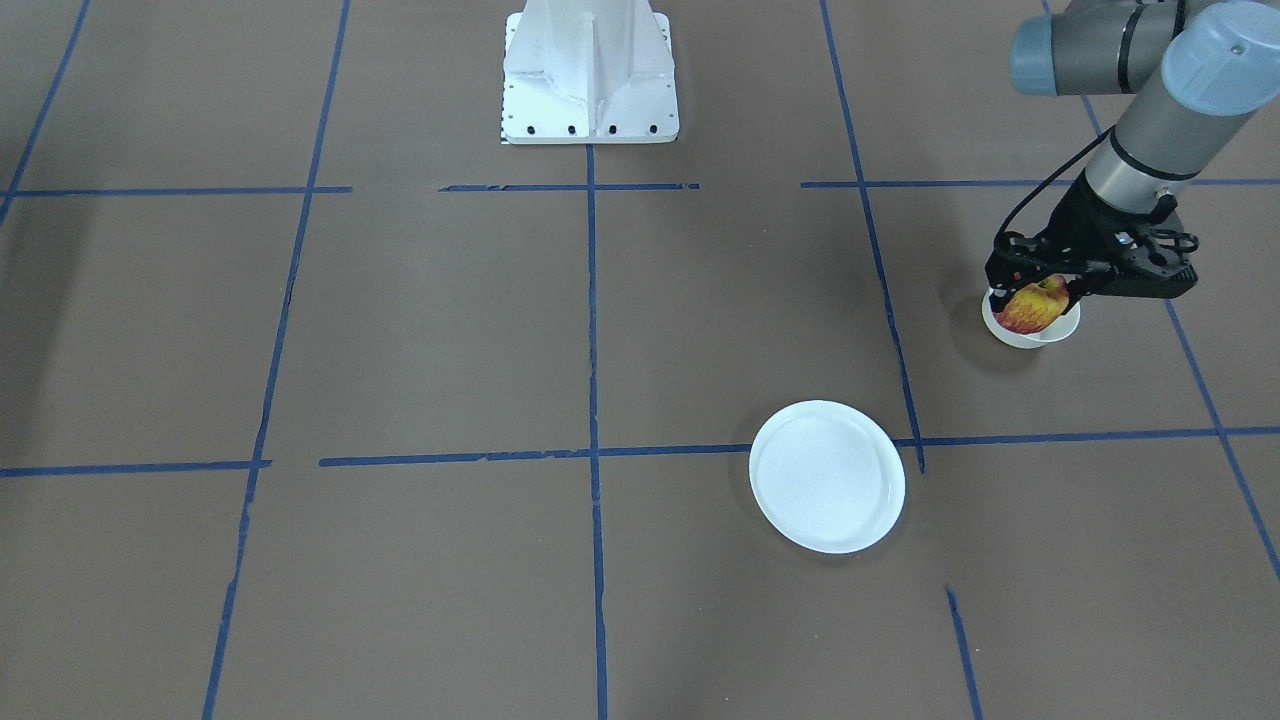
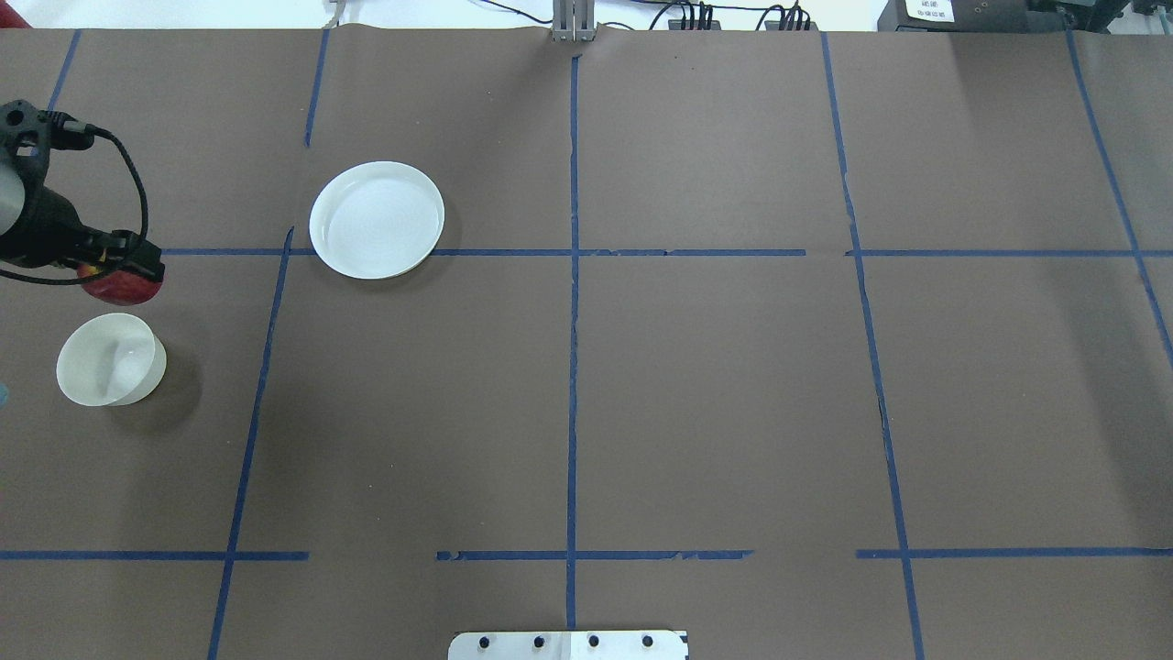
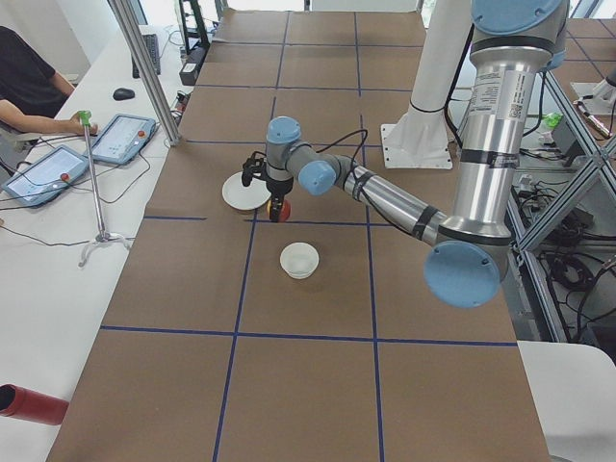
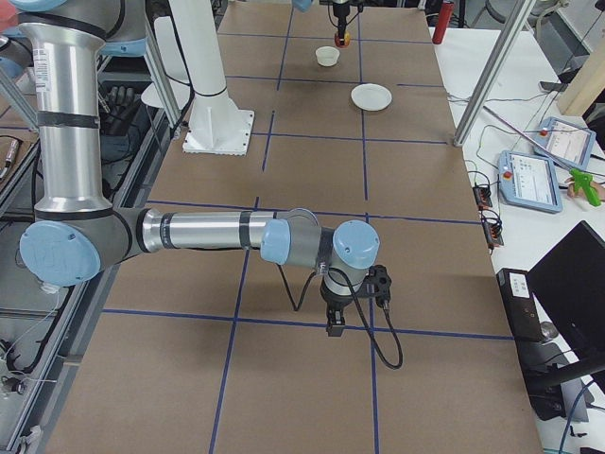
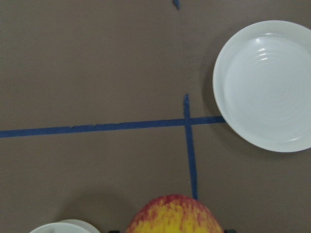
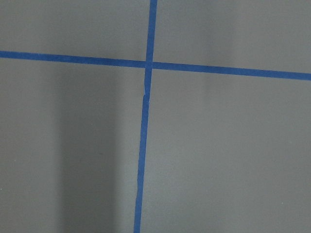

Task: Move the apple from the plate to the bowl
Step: 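Lift the apple with the left gripper and carry it toward the white bowl, then lower the held apple into the white bowl with the left gripper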

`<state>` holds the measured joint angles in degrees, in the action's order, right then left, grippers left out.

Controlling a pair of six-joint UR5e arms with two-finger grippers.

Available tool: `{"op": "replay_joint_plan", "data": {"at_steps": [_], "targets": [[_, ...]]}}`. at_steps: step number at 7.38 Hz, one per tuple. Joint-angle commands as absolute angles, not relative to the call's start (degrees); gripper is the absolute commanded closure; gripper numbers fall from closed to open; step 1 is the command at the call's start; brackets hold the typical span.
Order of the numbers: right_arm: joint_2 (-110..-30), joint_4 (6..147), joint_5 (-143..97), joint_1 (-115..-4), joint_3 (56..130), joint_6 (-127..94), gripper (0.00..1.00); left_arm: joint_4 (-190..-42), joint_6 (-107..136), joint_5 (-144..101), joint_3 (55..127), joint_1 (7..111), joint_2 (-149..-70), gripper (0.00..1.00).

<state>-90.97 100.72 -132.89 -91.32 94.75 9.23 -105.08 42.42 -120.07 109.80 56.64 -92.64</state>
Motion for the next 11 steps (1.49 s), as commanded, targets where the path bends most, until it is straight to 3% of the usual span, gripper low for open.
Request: {"op": "replay_joint_plan", "data": {"at_steps": [1,4,11], "targets": [[-90.97,100.72,-132.89,-91.32,94.75,9.23,0.0,-110.21,42.36,-119.53,107.94,56.6,-88.86,1.0],[-90.97,100.72,-132.8,-91.32,94.75,9.23,0.0,-117.58,43.33,-117.01,104.24,55.99,-86.23,1.0],[-90.97,100.72,-132.89,-91.32,94.75,9.23,0.0,-117.33,44.74,-116.72,102.48,50.8,-85.09,1.0]]}}
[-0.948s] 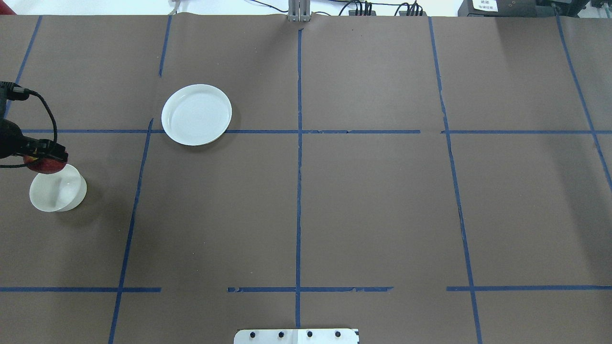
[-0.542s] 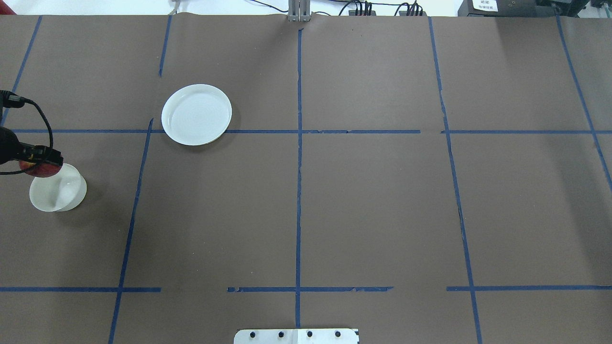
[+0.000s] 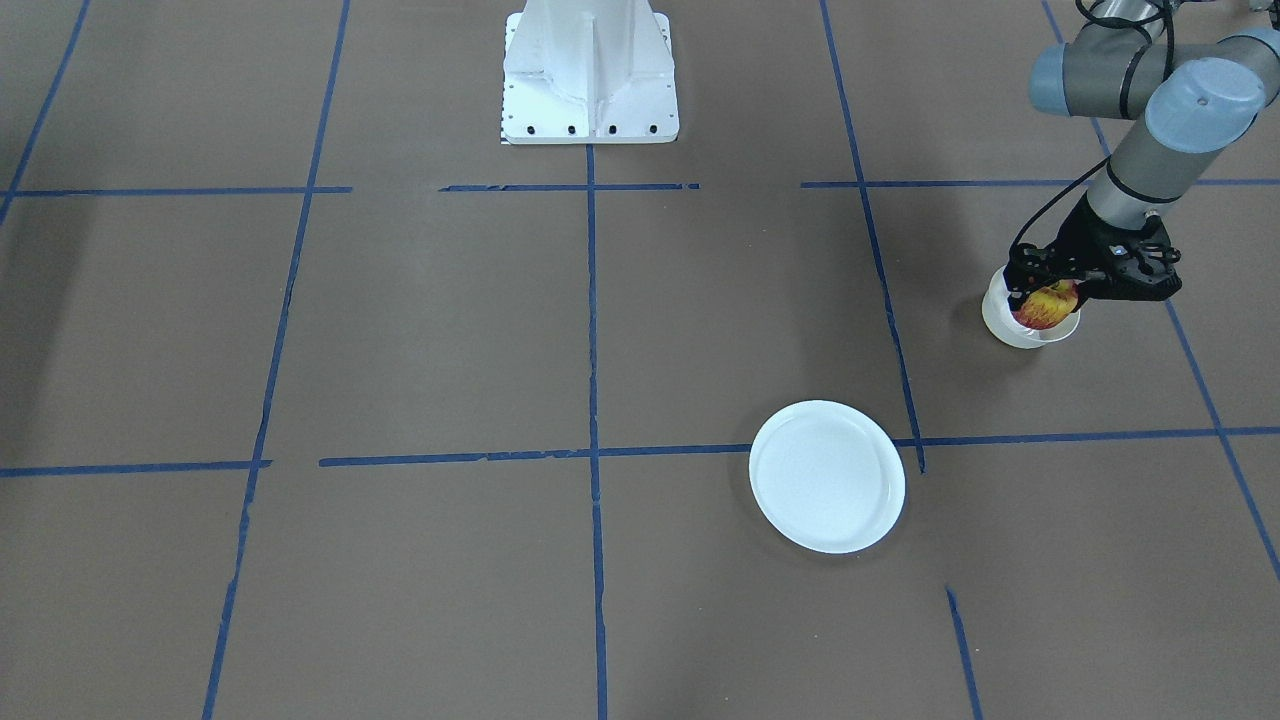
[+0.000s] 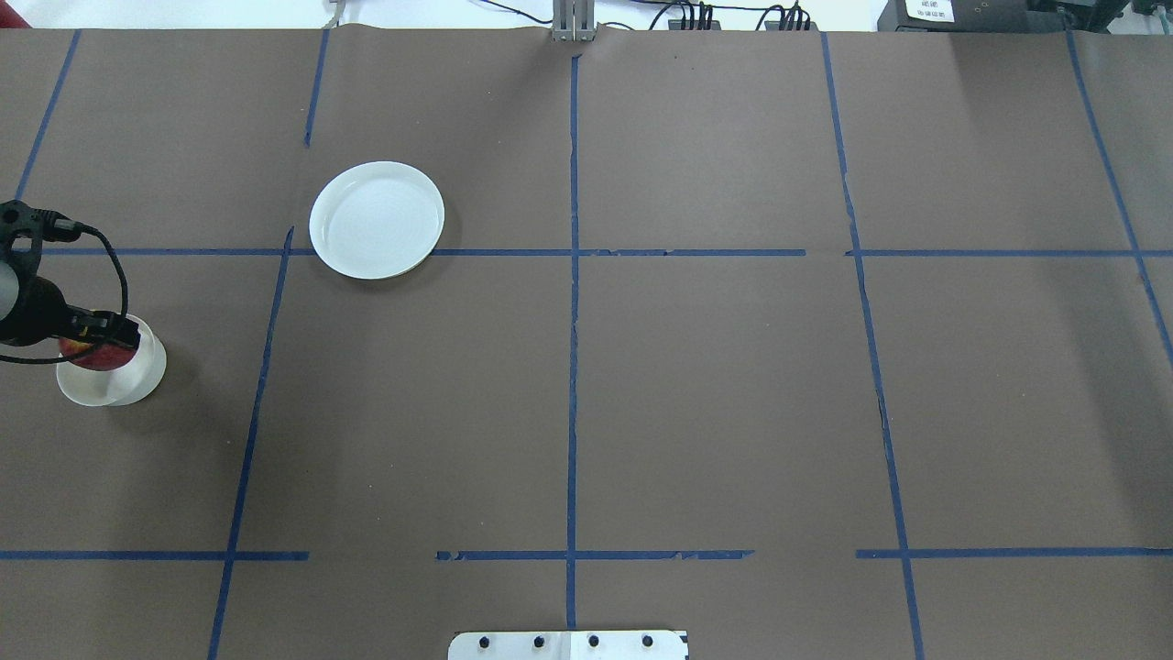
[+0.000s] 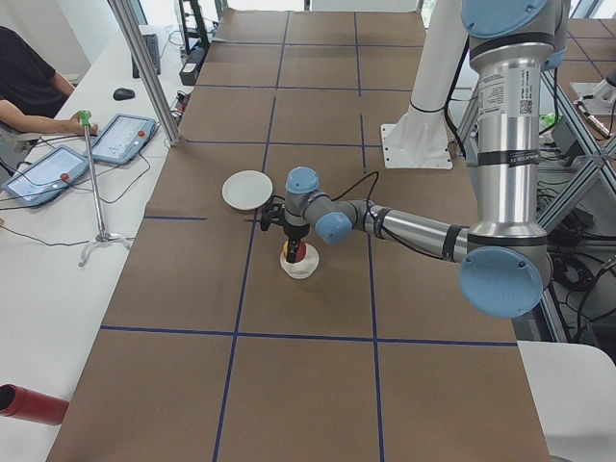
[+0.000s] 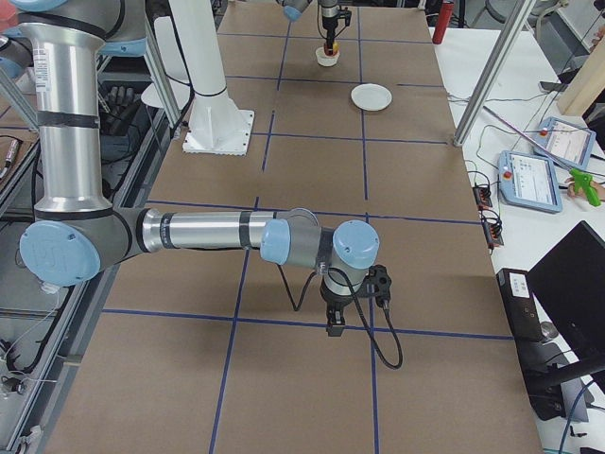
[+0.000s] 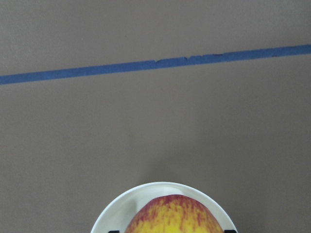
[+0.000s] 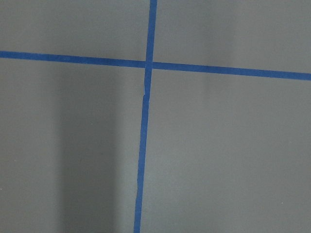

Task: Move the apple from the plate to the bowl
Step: 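Lower the held apple into the white bowl with the left gripper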

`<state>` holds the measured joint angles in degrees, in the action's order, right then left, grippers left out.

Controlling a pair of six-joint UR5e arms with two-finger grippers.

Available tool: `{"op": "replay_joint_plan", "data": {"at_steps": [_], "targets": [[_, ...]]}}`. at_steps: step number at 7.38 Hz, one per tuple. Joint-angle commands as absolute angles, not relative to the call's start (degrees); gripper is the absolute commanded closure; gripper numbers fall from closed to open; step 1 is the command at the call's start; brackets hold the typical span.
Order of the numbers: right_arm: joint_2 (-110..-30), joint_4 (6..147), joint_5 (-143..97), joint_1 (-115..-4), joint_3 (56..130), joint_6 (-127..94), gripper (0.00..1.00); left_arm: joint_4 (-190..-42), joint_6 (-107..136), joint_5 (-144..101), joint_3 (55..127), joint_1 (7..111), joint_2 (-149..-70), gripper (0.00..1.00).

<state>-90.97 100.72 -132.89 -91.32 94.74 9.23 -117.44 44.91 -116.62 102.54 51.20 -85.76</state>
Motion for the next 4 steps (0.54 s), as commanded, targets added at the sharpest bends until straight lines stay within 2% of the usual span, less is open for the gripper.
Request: {"op": "replay_joint_plan", "data": {"at_steps": [1,4], "targets": [[-90.97,100.72,-132.89,-91.32,94.75,9.23,0.0,-117.07,44.65,-116.81,102.39,50.8,-85.08,1.0],[-90.97,100.72,-132.89,-91.32,94.75,9.23,0.0,-115.31,44.56,-117.51,102.39,50.36,-85.08,1.0]]}}
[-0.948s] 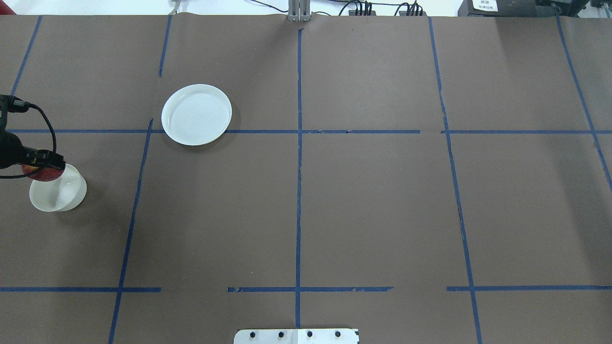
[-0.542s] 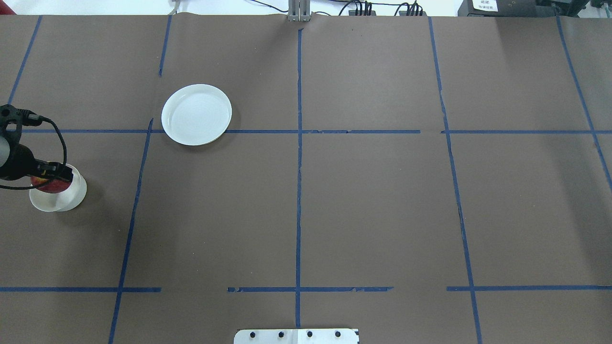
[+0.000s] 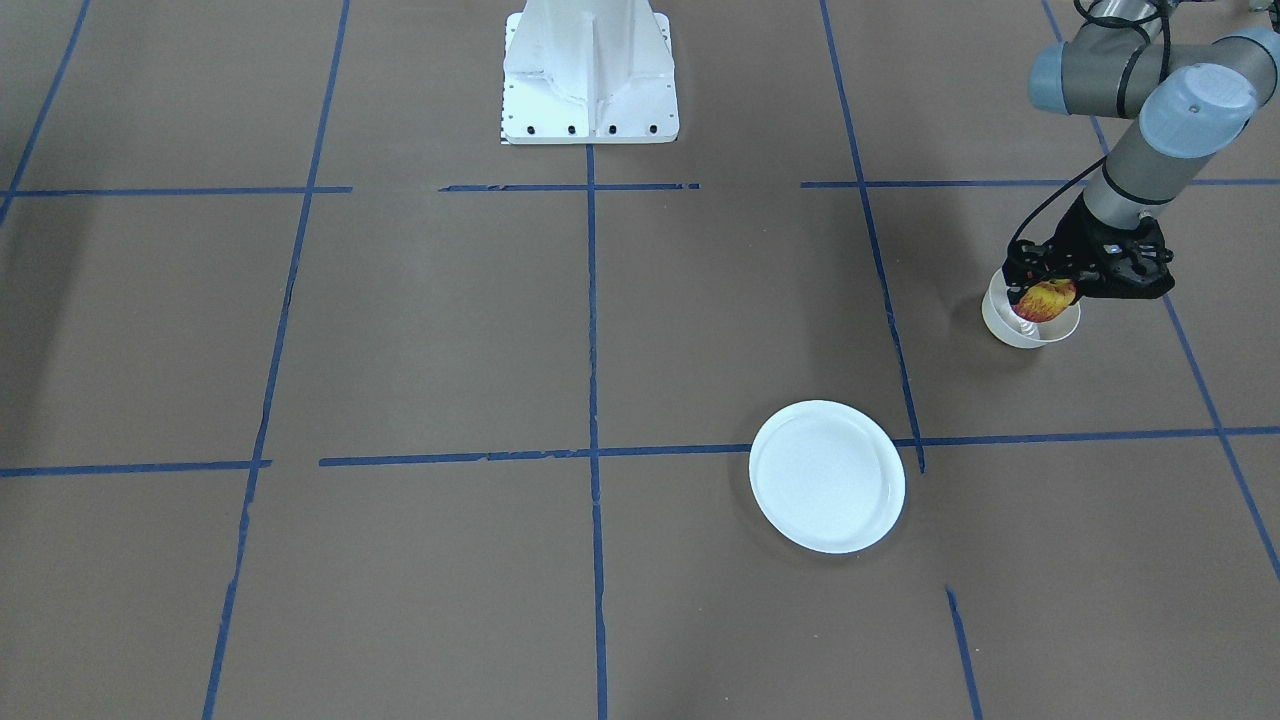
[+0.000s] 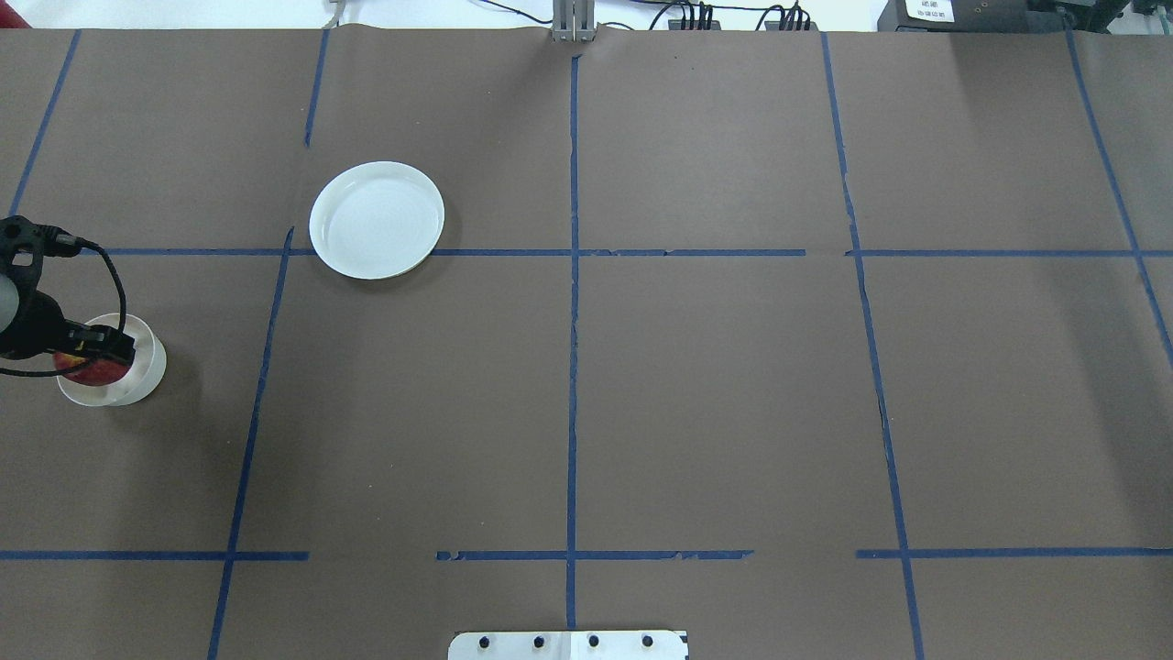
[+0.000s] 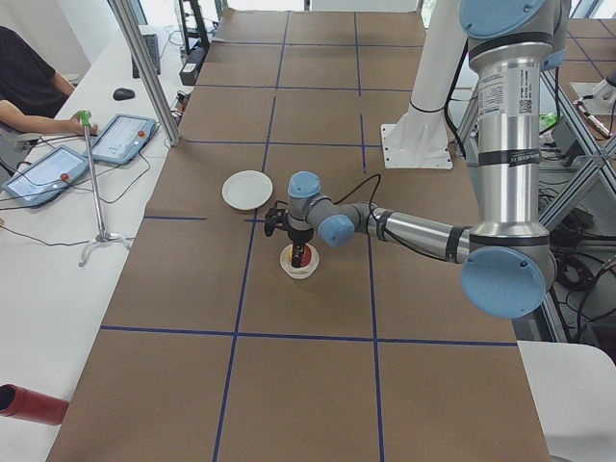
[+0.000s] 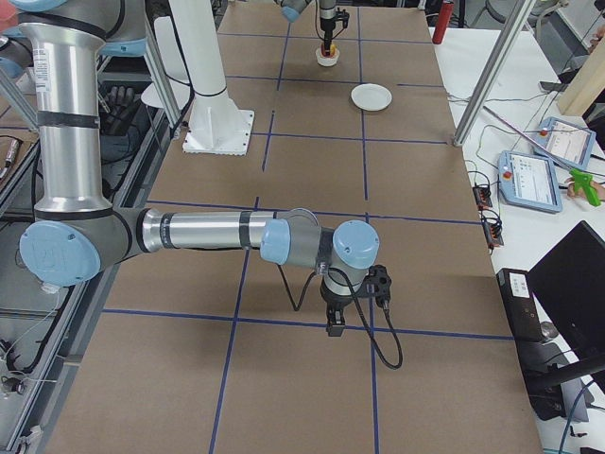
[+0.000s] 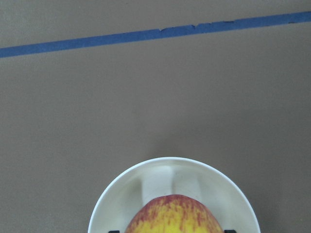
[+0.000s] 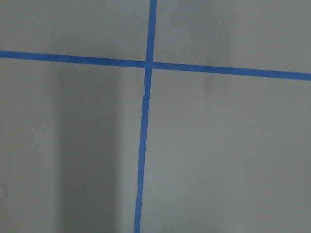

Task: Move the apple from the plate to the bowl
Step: 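Lower the held apple into the white bowl with the left gripper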

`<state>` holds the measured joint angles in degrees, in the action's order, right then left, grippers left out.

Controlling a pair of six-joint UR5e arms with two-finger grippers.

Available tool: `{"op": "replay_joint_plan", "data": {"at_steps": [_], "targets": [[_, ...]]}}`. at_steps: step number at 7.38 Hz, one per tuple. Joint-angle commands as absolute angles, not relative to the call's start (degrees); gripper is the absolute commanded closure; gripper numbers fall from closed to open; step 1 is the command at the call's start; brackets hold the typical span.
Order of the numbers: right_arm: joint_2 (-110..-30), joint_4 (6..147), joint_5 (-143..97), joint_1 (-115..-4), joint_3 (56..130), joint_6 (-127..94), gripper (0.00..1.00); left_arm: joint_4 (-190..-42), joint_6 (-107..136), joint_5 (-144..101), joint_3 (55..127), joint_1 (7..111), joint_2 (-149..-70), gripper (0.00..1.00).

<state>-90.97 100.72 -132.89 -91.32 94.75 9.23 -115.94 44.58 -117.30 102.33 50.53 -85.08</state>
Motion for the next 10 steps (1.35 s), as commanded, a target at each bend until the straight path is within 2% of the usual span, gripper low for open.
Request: {"op": "replay_joint_plan", "data": {"at_steps": [1,3,5,6,9,10], "targets": [[-90.97,100.72,-132.89,-91.32,94.75,9.23,0.0,-115.23,44.56,-117.42,101.96,50.27,-85.17,0.86],[-90.97,100.72,-132.89,-91.32,94.75,9.23,0.0,-115.31,44.47,-117.51,101.78,50.27,-85.52,0.44],[-90.97,100.72,-132.89,-91.32,94.75,9.23,0.0,-115.31,44.47,-117.51,101.95,50.27,-85.69,0.08],[-90.97,100.72,-132.89,-91.32,94.75,9.23,0.0,-115.4,44.47,-117.51,102.13,50.27,-85.69,0.01],[-90.97,100.72,-132.89,-91.32,94.75,9.23,0.0,-114.01,44.39,-117.51,103.79,50.54,-85.78,0.0],[-90.97,100.72,-132.89,-91.32,94.75,9.23,0.0,-110.86,43.08,-118.9,106.32,50.97,-86.13,0.0]]}}
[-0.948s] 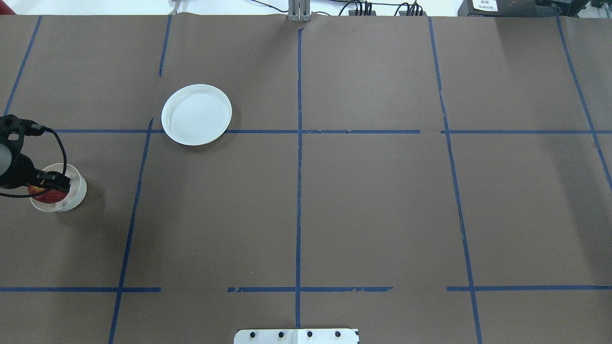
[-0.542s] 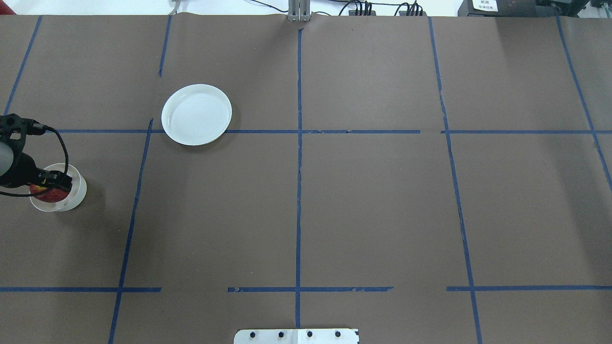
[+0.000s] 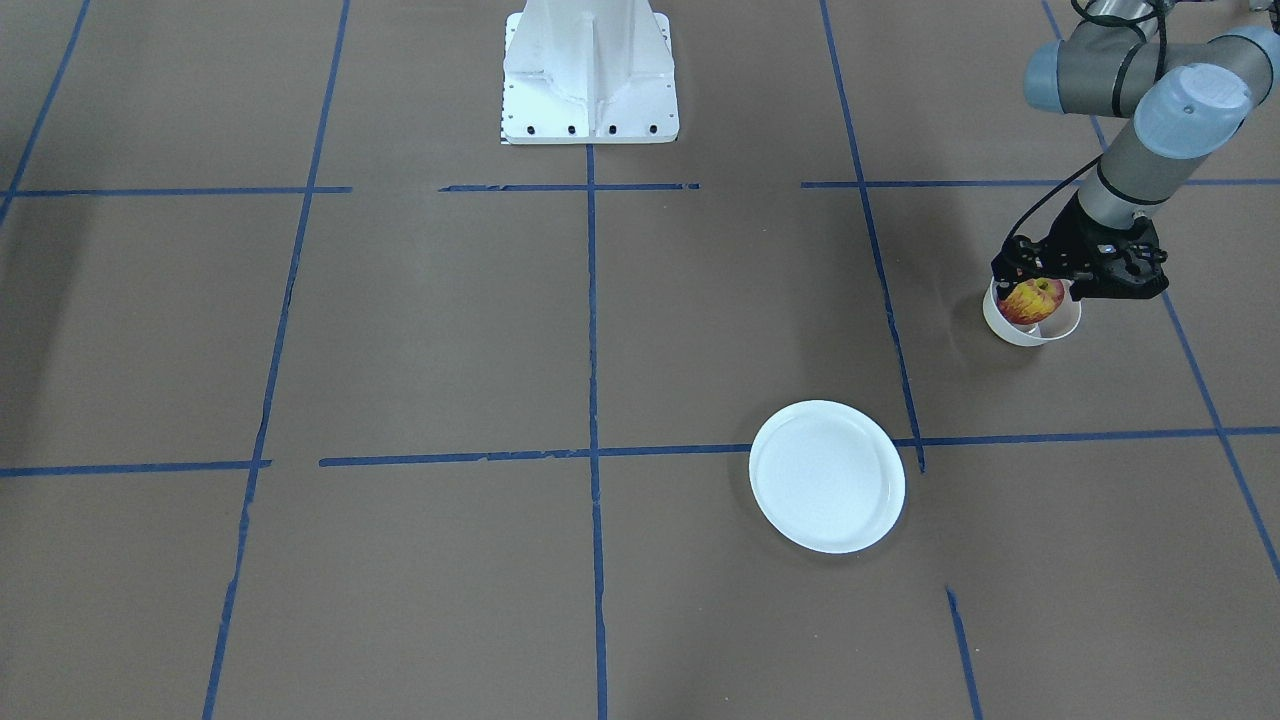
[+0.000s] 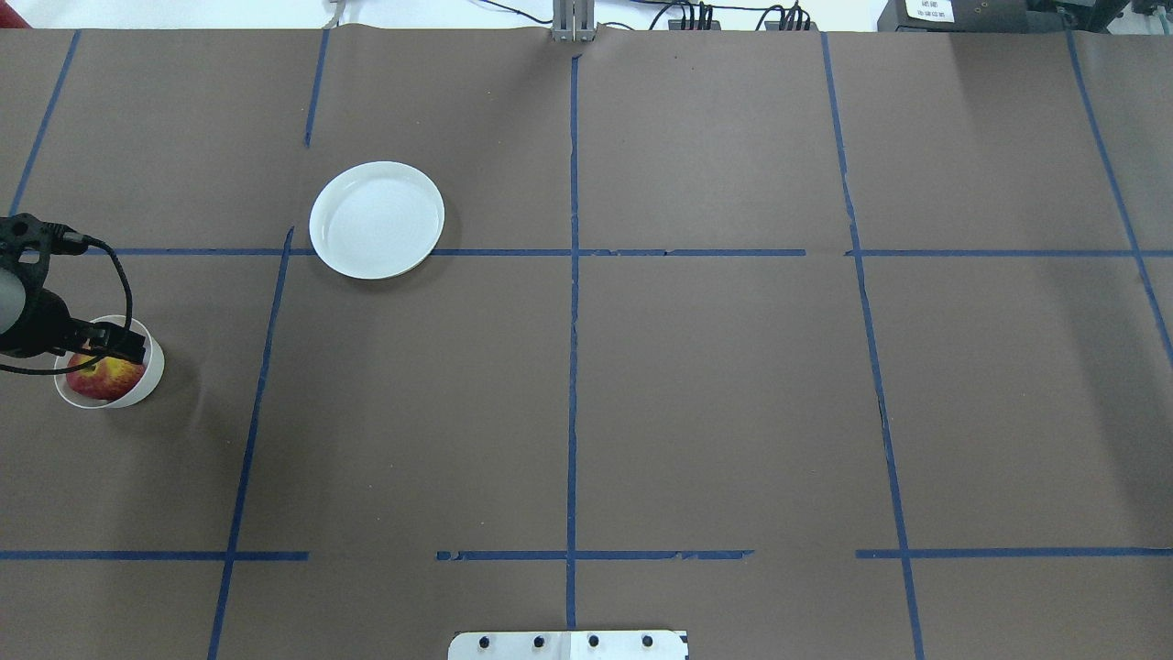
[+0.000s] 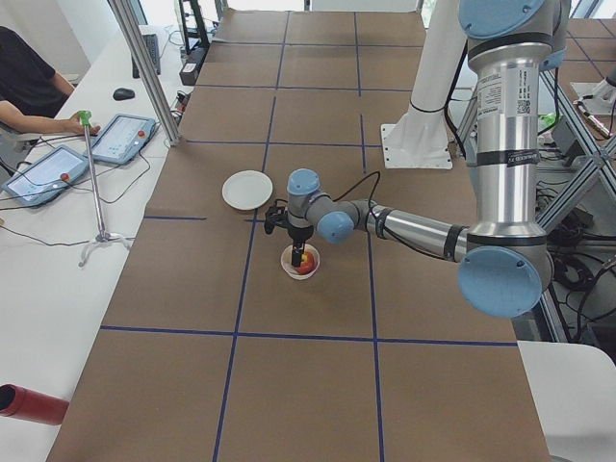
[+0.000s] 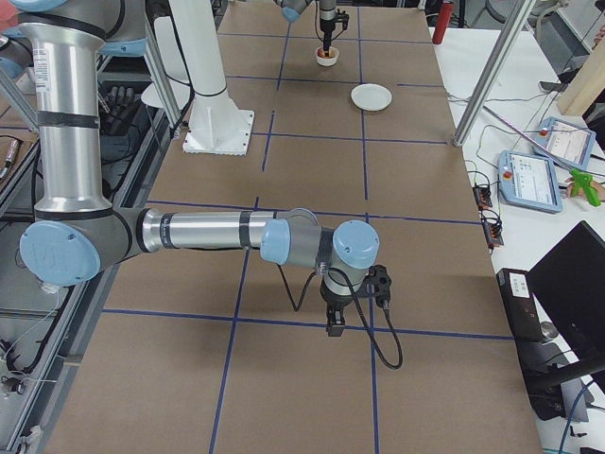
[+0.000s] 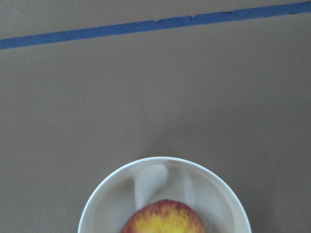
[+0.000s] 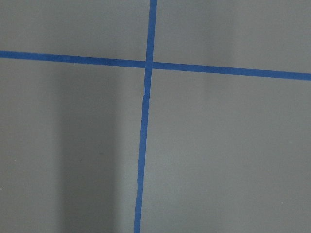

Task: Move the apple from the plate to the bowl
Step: 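Open the left gripper and raise it away from the bowl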

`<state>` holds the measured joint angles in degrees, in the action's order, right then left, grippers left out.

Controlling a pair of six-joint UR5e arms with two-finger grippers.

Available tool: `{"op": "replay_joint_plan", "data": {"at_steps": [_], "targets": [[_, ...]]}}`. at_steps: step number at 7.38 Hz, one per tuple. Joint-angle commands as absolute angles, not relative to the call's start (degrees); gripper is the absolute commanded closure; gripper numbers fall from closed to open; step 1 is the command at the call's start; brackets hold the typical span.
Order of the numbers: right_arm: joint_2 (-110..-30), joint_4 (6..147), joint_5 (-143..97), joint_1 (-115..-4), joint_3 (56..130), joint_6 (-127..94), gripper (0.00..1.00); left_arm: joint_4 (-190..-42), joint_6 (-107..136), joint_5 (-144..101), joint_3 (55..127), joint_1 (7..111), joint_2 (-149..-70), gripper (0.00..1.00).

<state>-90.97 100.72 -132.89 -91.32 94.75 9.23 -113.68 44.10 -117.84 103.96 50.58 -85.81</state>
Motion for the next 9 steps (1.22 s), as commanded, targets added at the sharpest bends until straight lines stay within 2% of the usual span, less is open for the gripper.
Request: {"op": "replay_joint_plan", "data": {"at_steps": [1,3,6,9], "targets": [[-90.97,100.72,-132.89,-91.32,94.75,9.23,0.0,-104.91,37.06,-121.44,108.78,51.32,-87.44,0.0],[-90.97,100.72,-132.89,-91.32,94.75,9.23,0.0,-95.57,23.19,-121.64,108.99,60.06,-93.66,0.0],[-90.97,100.72,-132.89,-91.32,94.75,9.23,0.0,-95.01,10.57,-124.34,107.67,75.0,-93.43,0.0],[-90.97,100.72,-132.89,-91.32,94.75,9.23,0.0,-95.27,0.89,-129.97,96.73,87.25,-92.9,0.0]]}}
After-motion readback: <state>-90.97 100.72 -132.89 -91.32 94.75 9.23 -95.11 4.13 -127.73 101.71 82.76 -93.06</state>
